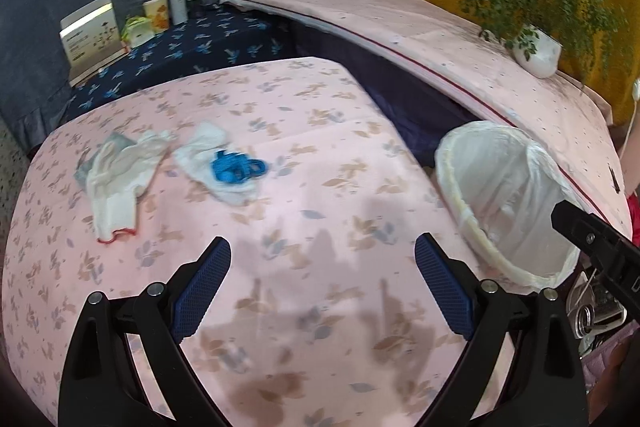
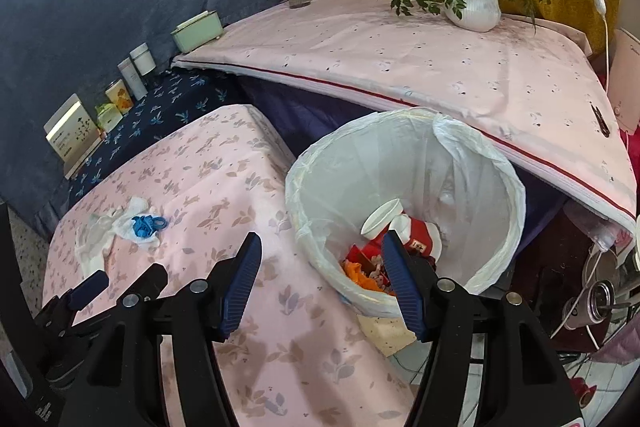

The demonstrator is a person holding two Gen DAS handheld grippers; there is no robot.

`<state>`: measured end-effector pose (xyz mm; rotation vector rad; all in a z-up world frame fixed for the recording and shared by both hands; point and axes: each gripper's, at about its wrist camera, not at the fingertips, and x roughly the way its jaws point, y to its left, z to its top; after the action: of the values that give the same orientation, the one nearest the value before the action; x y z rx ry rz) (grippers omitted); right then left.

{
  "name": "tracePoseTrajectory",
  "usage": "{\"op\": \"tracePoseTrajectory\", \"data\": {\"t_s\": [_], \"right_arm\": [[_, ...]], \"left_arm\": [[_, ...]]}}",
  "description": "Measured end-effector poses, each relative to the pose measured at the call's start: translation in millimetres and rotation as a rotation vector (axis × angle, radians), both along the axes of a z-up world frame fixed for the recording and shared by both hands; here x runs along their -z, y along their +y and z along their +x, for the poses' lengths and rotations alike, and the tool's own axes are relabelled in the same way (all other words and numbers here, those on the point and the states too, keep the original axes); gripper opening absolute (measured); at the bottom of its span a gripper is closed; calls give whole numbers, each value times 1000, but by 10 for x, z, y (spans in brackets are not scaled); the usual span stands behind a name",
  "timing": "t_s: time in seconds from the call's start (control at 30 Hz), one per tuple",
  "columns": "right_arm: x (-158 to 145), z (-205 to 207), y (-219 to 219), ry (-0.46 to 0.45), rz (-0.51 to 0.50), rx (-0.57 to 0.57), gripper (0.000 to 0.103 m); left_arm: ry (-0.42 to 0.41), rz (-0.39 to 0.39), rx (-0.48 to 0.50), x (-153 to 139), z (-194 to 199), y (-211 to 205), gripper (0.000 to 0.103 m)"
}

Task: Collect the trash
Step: 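Move both tools back over the remaining items on the table, then grasp the white glove with the left tool while the right tool grasps the blue cord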

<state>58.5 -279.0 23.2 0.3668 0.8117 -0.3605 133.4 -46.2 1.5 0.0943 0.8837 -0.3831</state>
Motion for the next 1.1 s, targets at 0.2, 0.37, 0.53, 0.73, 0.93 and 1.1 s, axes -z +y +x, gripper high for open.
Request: {"op": "tracePoseTrajectory", "data": {"t_s": [0.2,0.37,0.53,0.73,0.93,1.1], "right_arm": [[146,173,358,20,18,-67,61],[279,356,699,52,13,-140,61],[338,596,1025,65,3,-210,61],[384,952,1357,71,-13,-274,61],[474,1349,1551,79,-4,-291,61],[569,1608,1609,94,6,-283,61]], "left_arm": [[6,15,-97,85,128,474,89],[22,9,-189,151,290,905,89],[29,-6,-272,175,504,1328,89],[40,-28,-326,192,794,1637,89],[77,-37,-314,309,1054,1674,80],[112,-47,-293,430,1194,1638,70]]}}
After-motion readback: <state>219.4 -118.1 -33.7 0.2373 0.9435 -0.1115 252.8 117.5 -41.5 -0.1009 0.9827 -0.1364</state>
